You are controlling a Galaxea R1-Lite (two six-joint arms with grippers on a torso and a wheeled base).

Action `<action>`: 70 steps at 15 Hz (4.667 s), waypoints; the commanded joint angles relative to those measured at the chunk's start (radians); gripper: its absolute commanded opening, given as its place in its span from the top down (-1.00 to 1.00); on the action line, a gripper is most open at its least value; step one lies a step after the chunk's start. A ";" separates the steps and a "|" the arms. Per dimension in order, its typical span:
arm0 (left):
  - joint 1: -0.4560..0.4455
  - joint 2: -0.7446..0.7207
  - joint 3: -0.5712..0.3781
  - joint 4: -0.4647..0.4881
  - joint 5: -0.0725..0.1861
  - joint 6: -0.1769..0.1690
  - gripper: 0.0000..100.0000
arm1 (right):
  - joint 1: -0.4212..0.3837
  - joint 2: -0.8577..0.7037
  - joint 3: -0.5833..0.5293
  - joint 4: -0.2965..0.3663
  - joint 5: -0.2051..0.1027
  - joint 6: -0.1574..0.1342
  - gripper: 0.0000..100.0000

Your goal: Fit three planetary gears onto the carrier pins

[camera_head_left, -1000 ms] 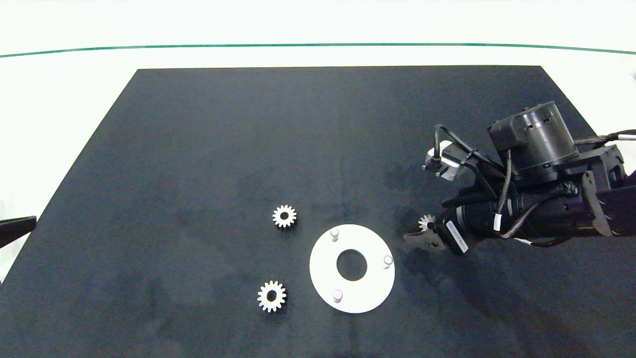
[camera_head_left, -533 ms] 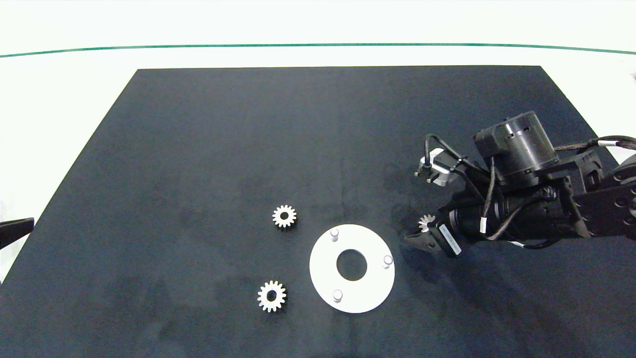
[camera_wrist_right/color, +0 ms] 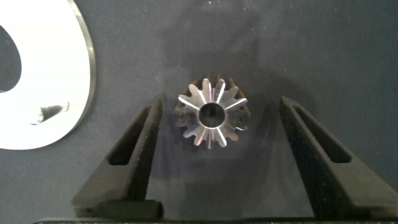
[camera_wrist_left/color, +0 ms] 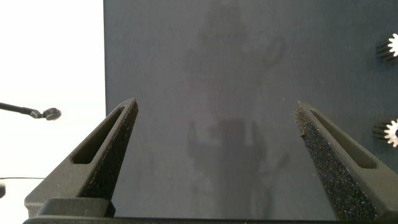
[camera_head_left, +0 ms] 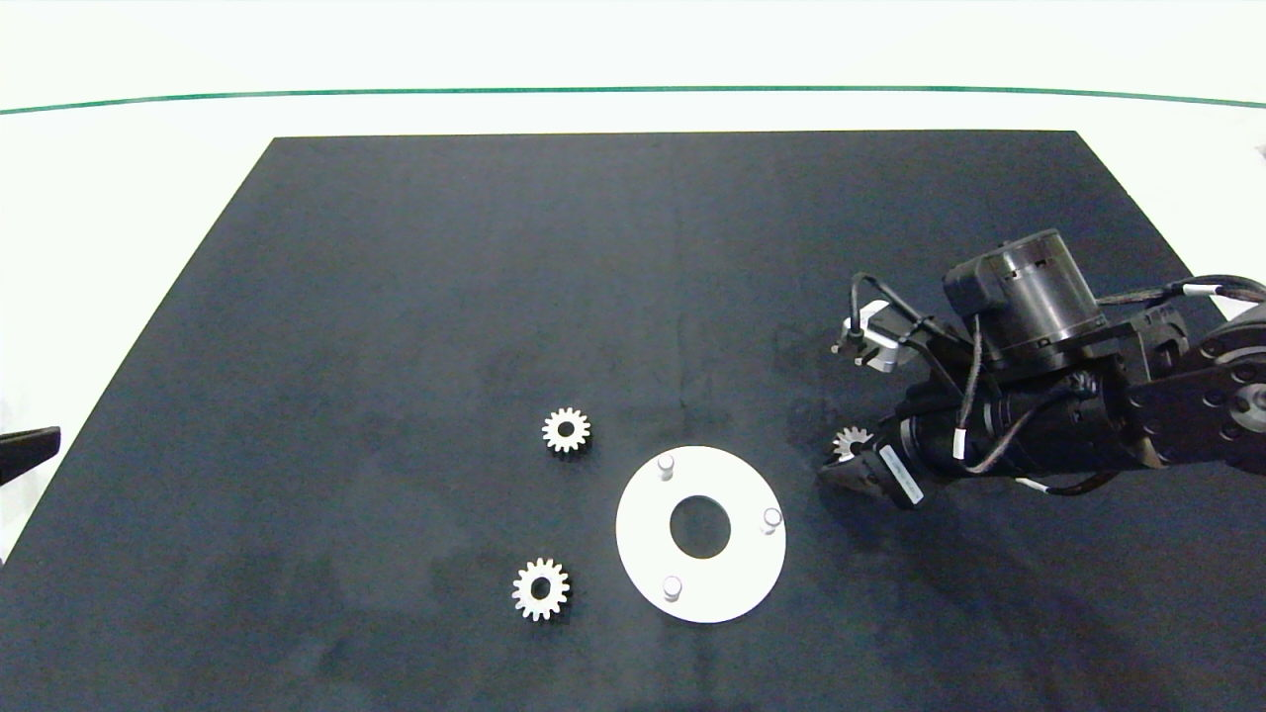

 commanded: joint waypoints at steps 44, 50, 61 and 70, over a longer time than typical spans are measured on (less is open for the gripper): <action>-0.001 -0.025 0.001 0.012 0.000 0.001 -1.00 | 0.331 -0.025 -0.053 0.087 -0.085 0.038 0.86; 0.001 -0.026 -0.001 0.012 0.000 0.001 -1.00 | 0.328 0.001 -0.050 0.087 -0.091 0.036 0.86; 0.001 -0.028 -0.002 0.011 0.000 0.001 -1.00 | 0.328 0.018 -0.049 0.090 -0.116 0.036 0.86; 0.001 -0.029 -0.001 0.012 0.000 0.001 -1.00 | 0.325 0.029 -0.049 0.089 -0.150 0.035 0.86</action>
